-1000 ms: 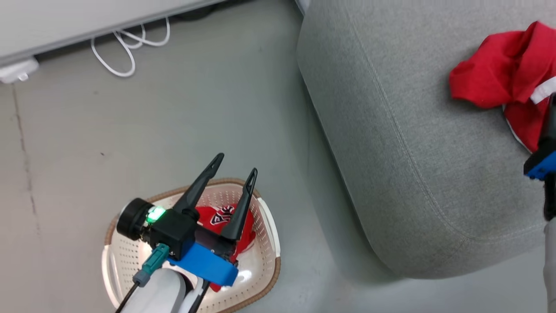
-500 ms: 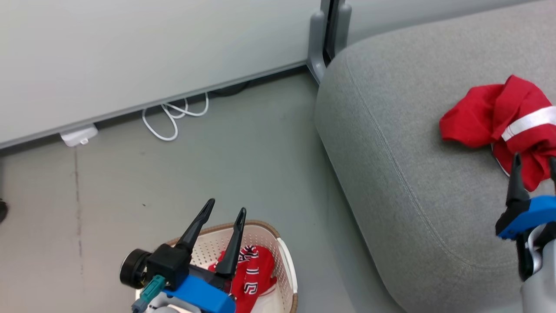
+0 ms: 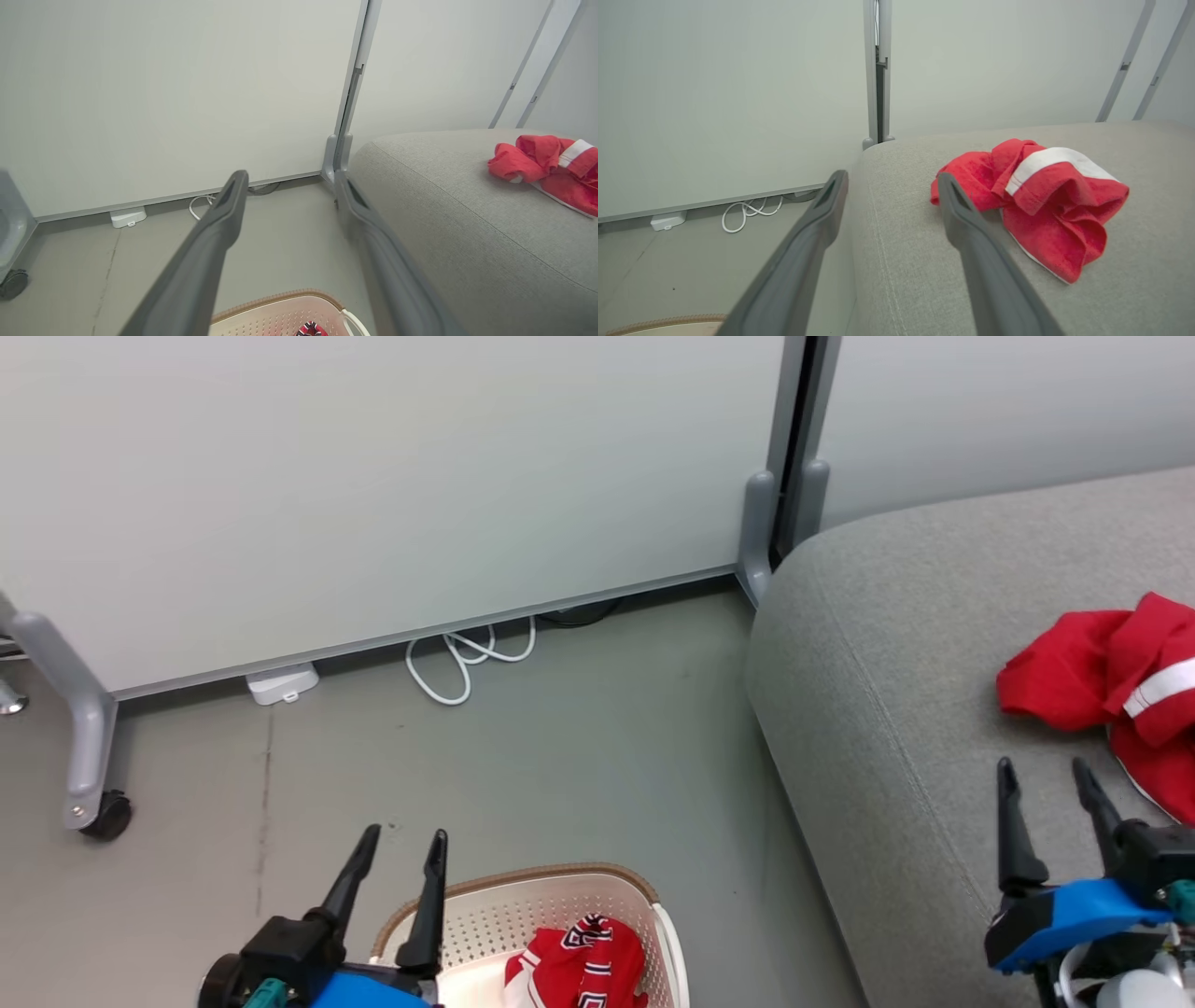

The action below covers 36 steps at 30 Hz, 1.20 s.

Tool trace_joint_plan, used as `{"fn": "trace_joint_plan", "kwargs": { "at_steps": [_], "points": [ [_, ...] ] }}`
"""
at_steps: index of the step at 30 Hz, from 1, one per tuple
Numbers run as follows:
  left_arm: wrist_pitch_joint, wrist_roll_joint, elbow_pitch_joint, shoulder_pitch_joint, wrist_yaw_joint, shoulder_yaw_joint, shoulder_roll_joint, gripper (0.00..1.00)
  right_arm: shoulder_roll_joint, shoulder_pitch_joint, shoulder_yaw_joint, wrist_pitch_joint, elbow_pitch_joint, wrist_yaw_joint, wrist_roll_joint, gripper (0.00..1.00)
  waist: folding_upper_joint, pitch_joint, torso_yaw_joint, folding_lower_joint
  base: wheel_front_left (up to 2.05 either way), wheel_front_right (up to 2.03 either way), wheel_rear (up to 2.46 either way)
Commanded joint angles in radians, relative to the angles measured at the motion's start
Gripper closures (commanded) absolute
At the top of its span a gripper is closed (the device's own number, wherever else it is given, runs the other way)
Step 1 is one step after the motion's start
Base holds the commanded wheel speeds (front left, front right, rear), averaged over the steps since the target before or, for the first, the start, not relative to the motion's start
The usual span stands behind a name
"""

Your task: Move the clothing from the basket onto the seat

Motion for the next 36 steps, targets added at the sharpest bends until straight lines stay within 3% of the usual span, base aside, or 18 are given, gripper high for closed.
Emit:
{"fn": "trace_joint_plan", "kwargs": {
  "at_steps": [1, 12, 23, 36],
  "points": [
    [-0.005, 0.009, -0.001, 0.009, -0.001, 0.01, -0.001, 0.0, 0.006, 0.02, 0.009, 0.004, -0.012, 0.001, 0.007, 0.0, -0.0001, -0.009, 0.014, 0.0003, 0.0, 0.0, 0.0],
    [-0.005, 0.023, 0.02, 0.008, -0.001, 0.09, -0.004, 0.0, 0.011, 0.14, 0.126, 0.037, -0.131, 0.001, 0.091, 0.0, -0.0001, -0.027, 0.102, 0.0003, 0.0, 0.0, 0.0],
    [-0.005, 0.017, 0.043, 0.033, -0.001, 0.109, 0.006, 0.0, 0.01, 0.201, 0.15, 0.039, -0.165, 0.001, 0.114, 0.0, -0.0001, -0.052, 0.183, 0.0003, 0.0, 0.0, 0.0],
    [-0.005, 0.024, 0.053, 0.04, -0.001, 0.121, 0.003, 0.0, 0.01, 0.205, 0.163, 0.035, -0.157, 0.001, 0.131, 0.0, -0.0001, -0.054, 0.205, 0.0003, 0.0, 0.0, 0.0]
  ]
}}
